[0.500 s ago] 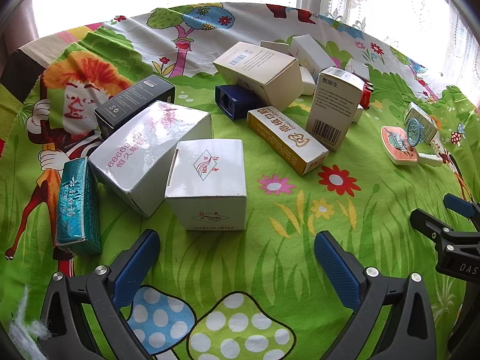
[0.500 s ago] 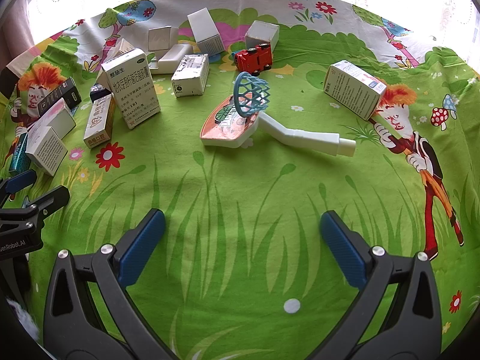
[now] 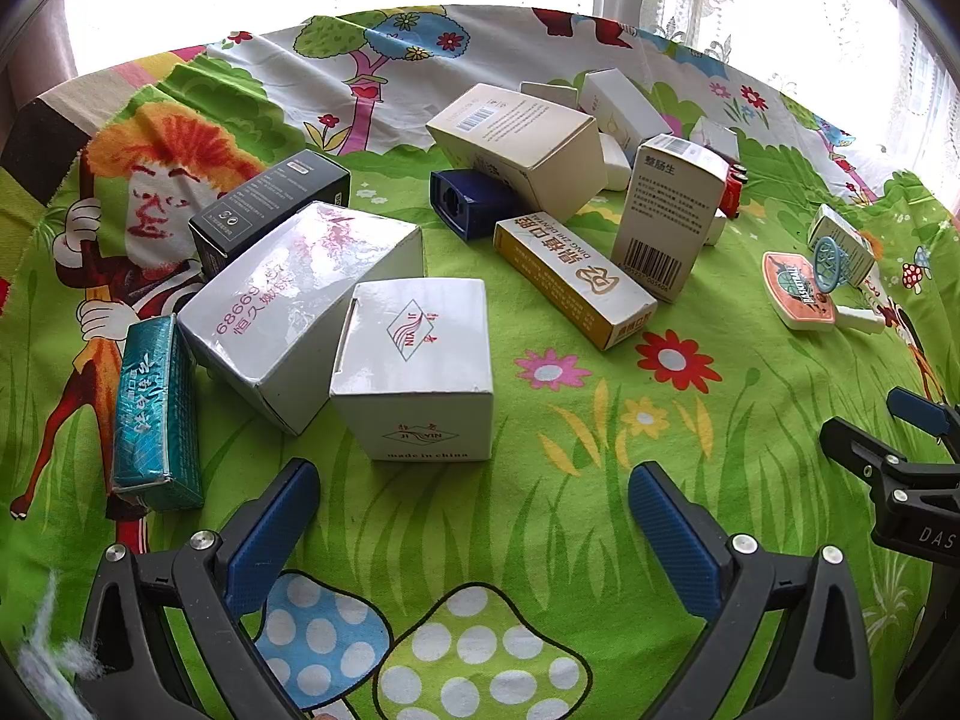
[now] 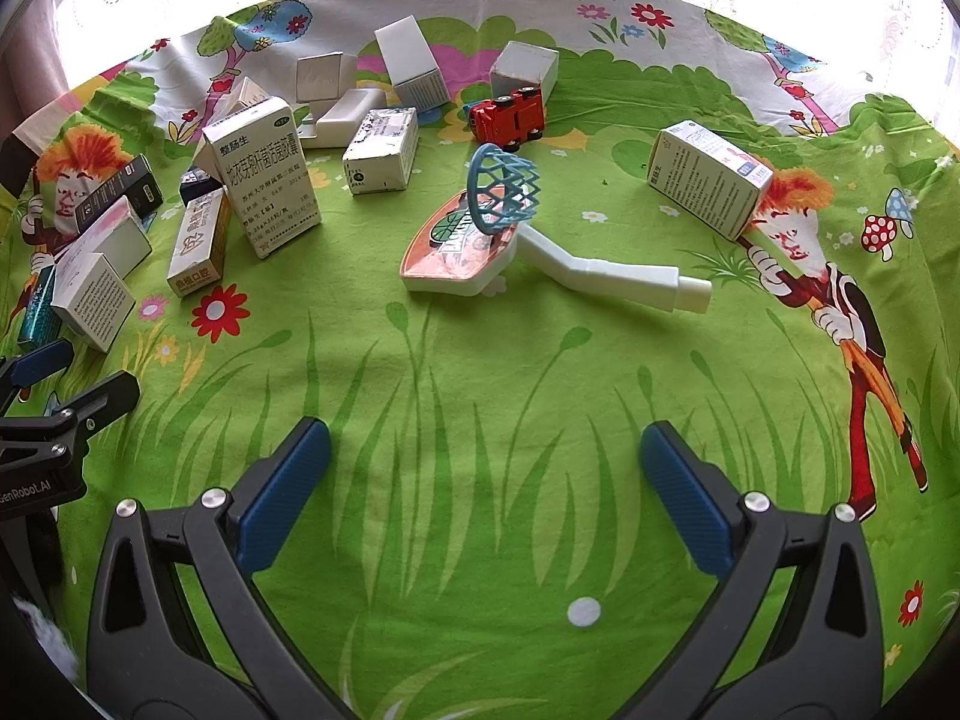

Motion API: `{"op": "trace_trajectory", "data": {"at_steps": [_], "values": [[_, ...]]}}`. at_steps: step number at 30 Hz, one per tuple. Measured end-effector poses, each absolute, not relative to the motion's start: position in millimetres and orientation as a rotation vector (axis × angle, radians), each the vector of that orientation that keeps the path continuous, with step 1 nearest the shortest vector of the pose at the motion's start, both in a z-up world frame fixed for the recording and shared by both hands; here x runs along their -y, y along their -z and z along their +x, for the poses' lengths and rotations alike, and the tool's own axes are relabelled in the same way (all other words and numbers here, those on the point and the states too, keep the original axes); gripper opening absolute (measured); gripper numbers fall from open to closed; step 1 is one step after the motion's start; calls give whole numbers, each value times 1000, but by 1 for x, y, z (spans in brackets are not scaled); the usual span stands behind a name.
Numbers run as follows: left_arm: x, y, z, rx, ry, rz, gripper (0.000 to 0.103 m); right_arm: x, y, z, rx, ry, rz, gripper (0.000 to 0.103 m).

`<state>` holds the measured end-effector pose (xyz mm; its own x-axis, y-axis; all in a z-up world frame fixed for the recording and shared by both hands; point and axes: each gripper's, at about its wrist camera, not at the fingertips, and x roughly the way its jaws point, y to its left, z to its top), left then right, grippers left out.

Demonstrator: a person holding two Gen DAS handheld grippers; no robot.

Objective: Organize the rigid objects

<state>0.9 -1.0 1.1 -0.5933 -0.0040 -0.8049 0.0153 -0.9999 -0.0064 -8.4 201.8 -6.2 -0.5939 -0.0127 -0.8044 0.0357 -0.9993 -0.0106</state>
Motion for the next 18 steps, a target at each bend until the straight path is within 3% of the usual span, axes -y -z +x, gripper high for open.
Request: {"op": "trace_trajectory", "data": {"at_steps": [13, 18], "values": [[1, 0, 0, -21, 2792, 1411, 103, -204, 7, -8, -81, 2678, 1397, 103], [1, 0, 0, -21, 2792, 1411, 103, -222, 11, -20, 7, 2638, 1395, 103]]}}
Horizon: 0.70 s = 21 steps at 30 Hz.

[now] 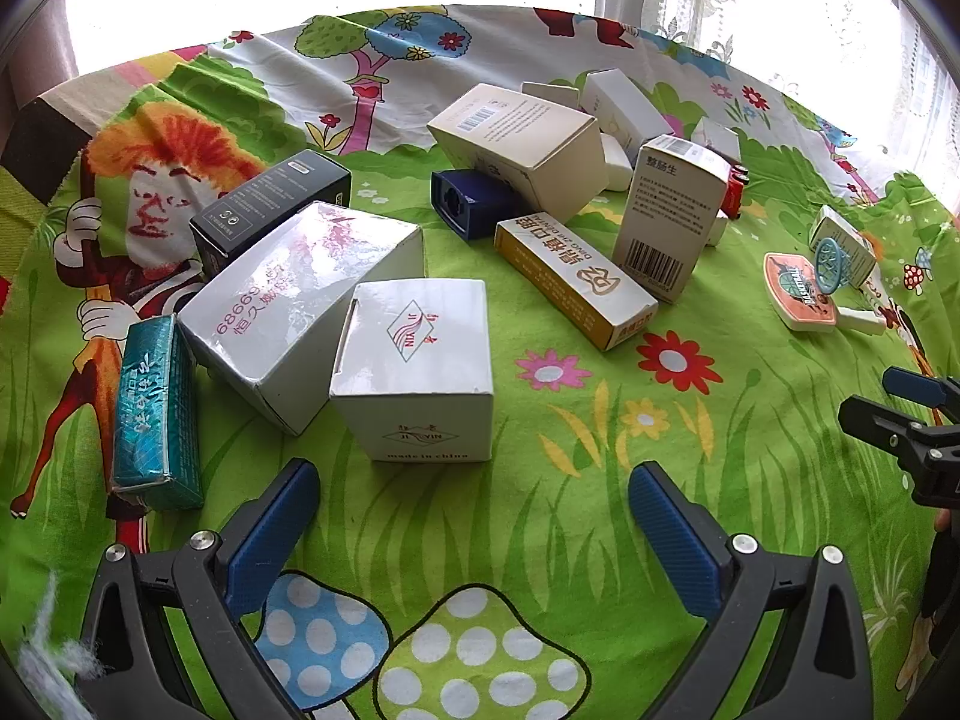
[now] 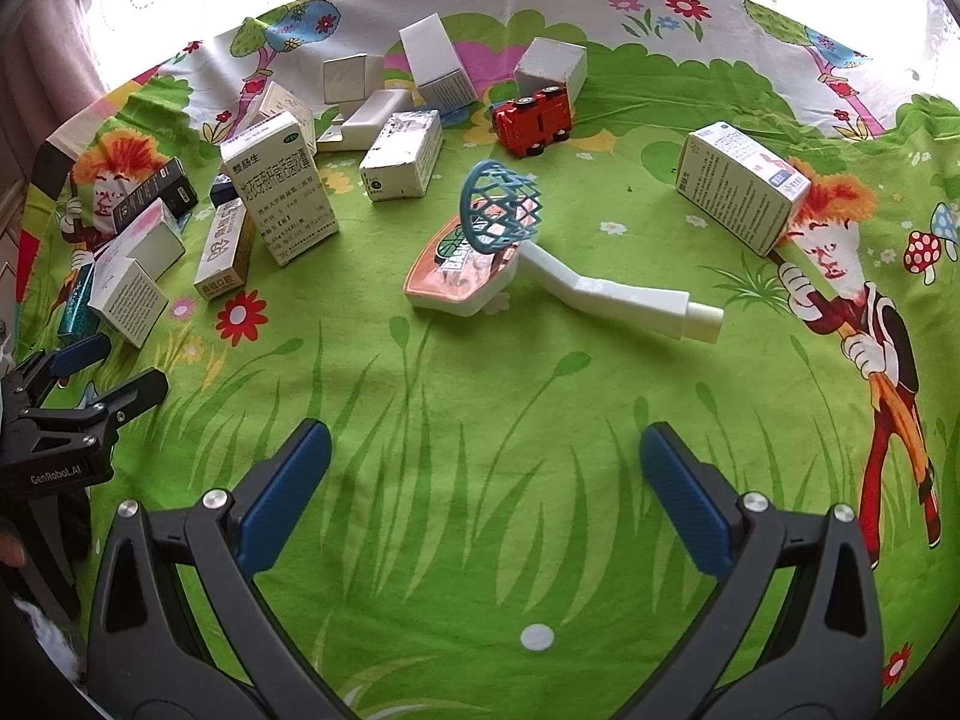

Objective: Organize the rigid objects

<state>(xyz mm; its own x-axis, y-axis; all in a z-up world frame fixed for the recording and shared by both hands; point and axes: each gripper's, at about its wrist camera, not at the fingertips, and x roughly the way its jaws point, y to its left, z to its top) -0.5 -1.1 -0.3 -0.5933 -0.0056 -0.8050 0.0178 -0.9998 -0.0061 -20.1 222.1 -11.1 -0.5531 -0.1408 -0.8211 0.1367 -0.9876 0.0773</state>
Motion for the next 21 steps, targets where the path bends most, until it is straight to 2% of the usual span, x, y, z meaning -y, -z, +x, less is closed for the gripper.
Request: {"op": "trace_trajectory", "data": {"at_steps": [4, 5, 6, 7, 9, 11, 12, 14, 18, 20, 21], "values": [[1, 0, 0, -22, 2793, 1410, 103, -228, 12, -38, 123, 2668, 1442, 101], [1, 0, 0, -21, 2792, 1411, 103, -227, 9, -40, 142, 2702, 1447, 95], [1, 0, 0, -21, 2792, 1411, 103, -224, 2, -39, 124, 2755, 1414, 81], [1, 0, 0, -21, 2792, 1411, 103, -219, -5, -38, 72, 2798, 1356, 79], [1, 0, -1, -21, 2792, 1411, 103, -211, -19, -38, -52, 2819, 1230, 79], [1, 0, 0, -21, 2792, 1411, 103, -209, -24, -45, -118, 2719, 1165, 91], [1, 0, -1, -21, 2792, 1411, 103, -209, -21, -51, -116, 2611, 1176, 102], [1, 0, 0, -21, 2792, 1410, 103, -207, -10, -66, -165, 2473, 1232, 102], [1, 0, 0, -22, 2792, 1410, 103, -198, 22, -90, -390, 2424, 1301, 102], [1, 0, 0, -22, 2792, 1410, 103, -204, 27, -96, -286, 2422, 1279, 98], [1, 0, 0, -22, 2792, 1411, 103, -204, 29, -95, -282, 2441, 1268, 90]]}}
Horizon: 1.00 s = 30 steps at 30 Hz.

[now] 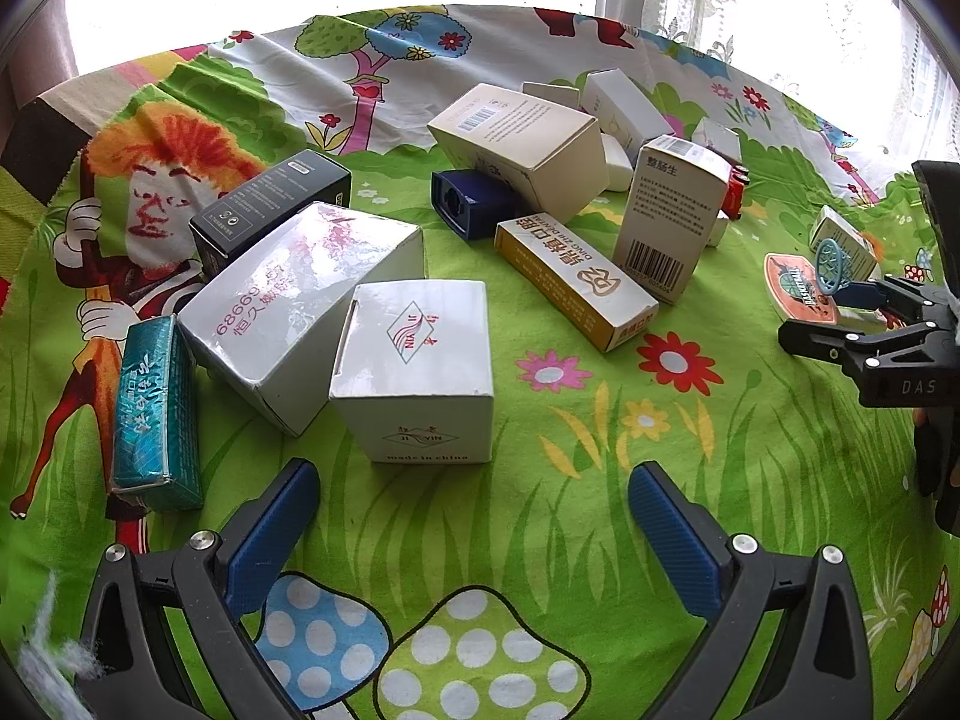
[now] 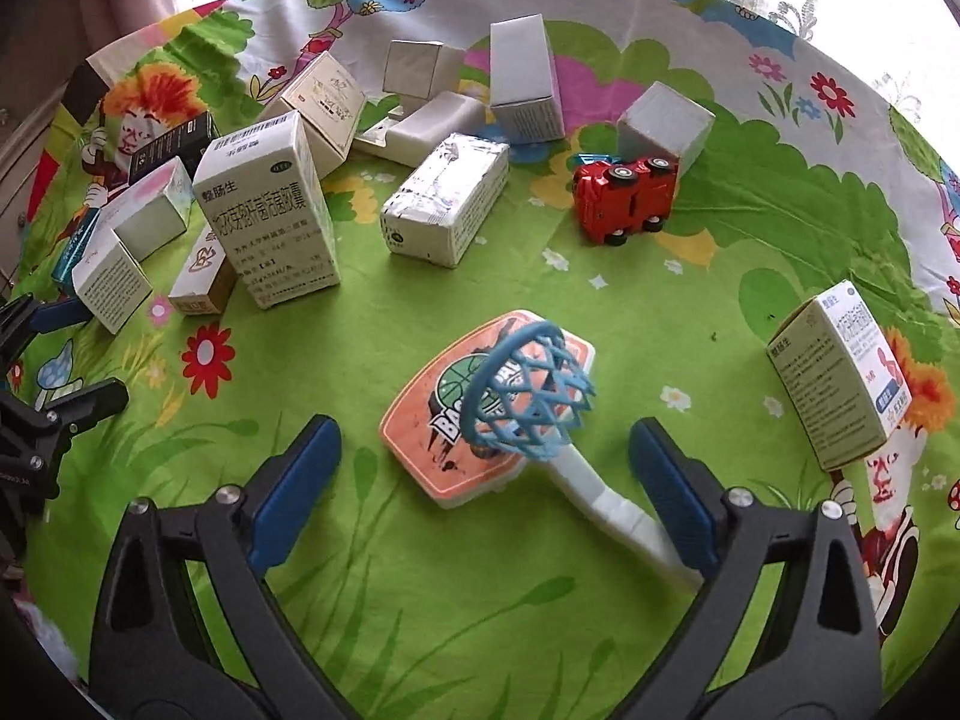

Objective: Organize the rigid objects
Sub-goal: 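Grasp the teal tissue pack with the left gripper while the right gripper grasps the basketball hoop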

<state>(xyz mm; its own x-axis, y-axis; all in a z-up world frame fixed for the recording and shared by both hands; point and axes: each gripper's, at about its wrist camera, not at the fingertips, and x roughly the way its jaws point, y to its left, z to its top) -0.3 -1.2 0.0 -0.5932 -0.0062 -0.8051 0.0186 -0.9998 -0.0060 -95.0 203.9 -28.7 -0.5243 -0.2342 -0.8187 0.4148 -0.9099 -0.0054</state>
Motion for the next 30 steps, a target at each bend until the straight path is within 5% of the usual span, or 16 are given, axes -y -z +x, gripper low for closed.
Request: {"op": "trace_trajectory", "data": {"at_steps": [1, 2, 17, 24, 29, 30], "values": [[1, 0, -1, -22, 2791, 1410, 103, -204, 27, -92, -261, 2457, 1261, 70], [3, 0, 0, -23, 2791, 1410, 103, -205, 26, -90, -255, 2484, 1277, 67], [2, 0, 38, -40, 2700, 1510, 103, -157, 47, 0, -202, 2658, 1279, 67], [75, -4, 40, -75, 2571, 1403, 102, -162, 43, 10, -172, 2655, 1268, 68], [113, -3, 6, -132, 2620, 1410, 69, -162, 43, 11, -176, 2656, 1267, 68], [113, -5, 3, -112, 2630, 1399, 53, -162, 43, 9, -172, 2655, 1266, 68]]}}
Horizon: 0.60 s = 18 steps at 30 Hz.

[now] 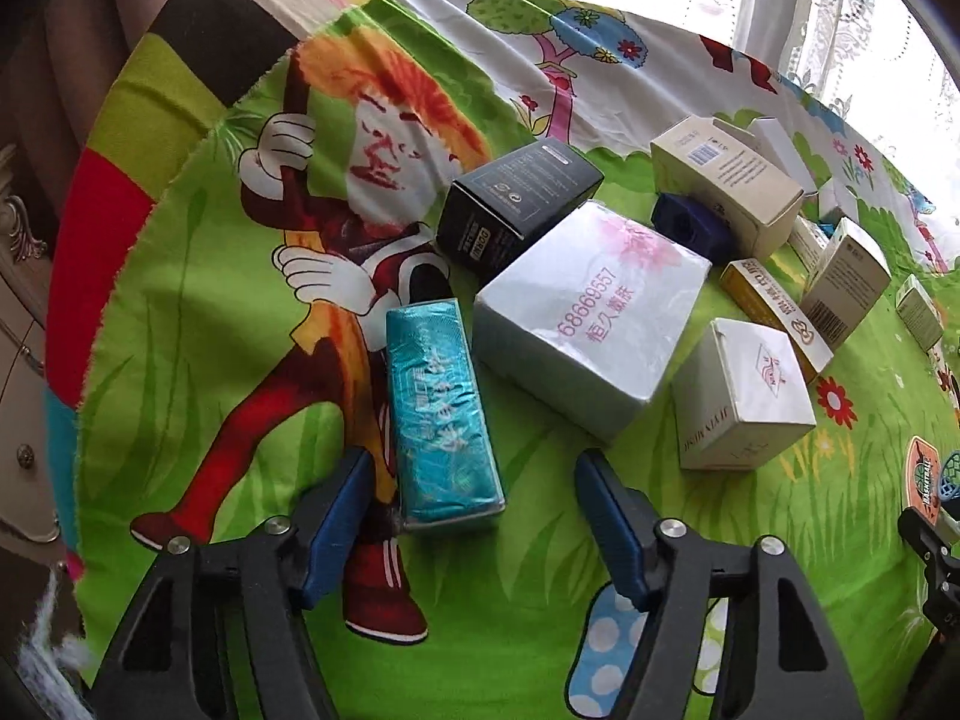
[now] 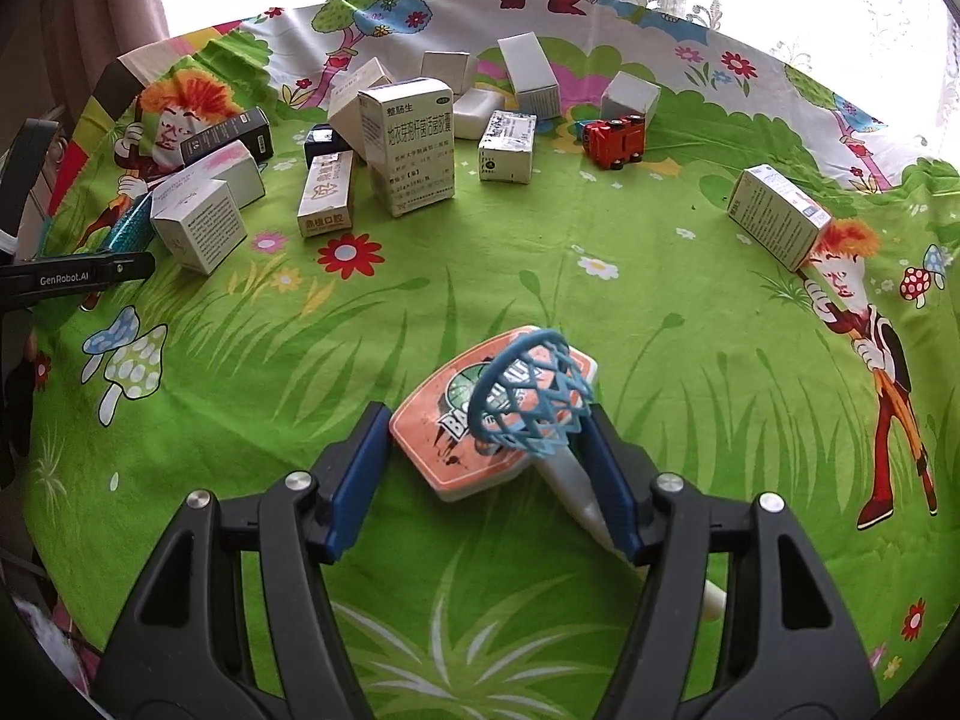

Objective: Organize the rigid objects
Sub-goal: 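Grasp the teal tissue pack with the left gripper while the right gripper grasps the basketball hoop, then carry the teal pack and hoop to the cardboard box and release both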

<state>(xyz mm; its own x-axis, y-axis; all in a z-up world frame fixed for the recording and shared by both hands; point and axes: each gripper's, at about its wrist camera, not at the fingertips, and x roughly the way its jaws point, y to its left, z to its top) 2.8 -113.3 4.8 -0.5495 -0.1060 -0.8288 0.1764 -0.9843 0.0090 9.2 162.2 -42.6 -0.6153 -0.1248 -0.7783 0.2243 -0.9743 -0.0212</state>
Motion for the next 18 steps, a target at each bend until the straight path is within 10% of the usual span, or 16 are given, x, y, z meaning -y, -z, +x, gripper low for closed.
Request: {"op": "trace_trajectory", "data": {"at_steps": [3, 18], "values": [[106, -10, 7, -129, 2633, 1389, 31, -163, 44, 7, -173, 2649, 1264, 68], [43, -20, 121, -25, 2803, 1322, 31, -163, 31, 44, -45, 2635, 1188, 67]]}}
